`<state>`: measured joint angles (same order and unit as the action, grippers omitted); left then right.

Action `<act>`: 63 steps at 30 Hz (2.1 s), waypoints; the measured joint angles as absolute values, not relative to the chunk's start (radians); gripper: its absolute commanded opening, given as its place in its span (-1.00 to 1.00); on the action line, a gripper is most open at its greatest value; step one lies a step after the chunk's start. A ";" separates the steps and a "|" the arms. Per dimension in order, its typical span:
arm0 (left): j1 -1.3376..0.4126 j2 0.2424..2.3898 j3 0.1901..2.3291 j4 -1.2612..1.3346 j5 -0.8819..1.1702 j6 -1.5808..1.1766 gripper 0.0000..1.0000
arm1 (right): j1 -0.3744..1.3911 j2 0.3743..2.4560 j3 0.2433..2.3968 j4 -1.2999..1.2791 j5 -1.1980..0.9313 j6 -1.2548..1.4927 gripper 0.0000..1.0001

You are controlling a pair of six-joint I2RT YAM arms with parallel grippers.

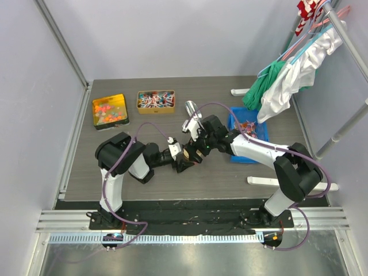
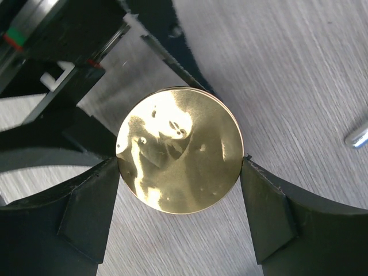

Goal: Pack the candies
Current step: Screw the bottle lid onto the packing bottle.

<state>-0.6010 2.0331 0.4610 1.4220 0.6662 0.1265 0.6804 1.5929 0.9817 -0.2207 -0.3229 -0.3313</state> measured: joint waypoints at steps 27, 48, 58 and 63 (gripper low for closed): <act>-0.600 2.033 0.464 1.422 0.644 0.117 -0.41 | 0.551 1.597 1.114 -0.444 -0.461 -0.773 0.99; -0.597 2.052 0.479 1.417 0.864 0.138 -0.63 | 0.565 1.705 1.137 -0.634 -0.640 -1.207 0.99; -0.596 2.069 0.499 1.417 0.926 0.127 -0.61 | 0.604 1.700 1.151 -0.678 -0.704 -1.225 0.99; -0.596 2.071 0.502 1.417 0.938 0.115 -0.60 | 0.616 1.699 1.152 -0.670 -0.707 -1.209 1.00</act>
